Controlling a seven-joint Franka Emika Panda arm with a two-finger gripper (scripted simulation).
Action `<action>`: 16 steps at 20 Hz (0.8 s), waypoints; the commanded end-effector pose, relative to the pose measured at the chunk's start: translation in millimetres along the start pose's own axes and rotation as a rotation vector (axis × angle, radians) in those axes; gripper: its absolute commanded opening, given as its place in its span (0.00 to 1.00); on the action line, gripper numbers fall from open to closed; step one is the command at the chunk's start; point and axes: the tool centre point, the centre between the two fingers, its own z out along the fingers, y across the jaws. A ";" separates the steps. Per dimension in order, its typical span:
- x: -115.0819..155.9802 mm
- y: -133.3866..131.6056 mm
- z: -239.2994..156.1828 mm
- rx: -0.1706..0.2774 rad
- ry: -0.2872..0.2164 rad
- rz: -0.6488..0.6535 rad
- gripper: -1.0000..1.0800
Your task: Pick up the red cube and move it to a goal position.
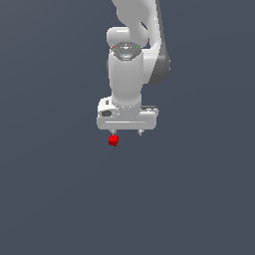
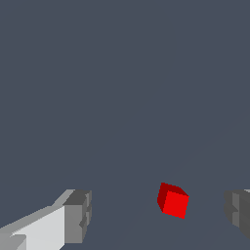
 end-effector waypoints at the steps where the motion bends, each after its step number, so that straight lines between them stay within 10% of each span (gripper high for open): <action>1: 0.0 0.0 0.0 0.000 0.000 0.000 0.96; 16: -35.1 30.5 67.1 -0.005 -0.025 0.100 0.96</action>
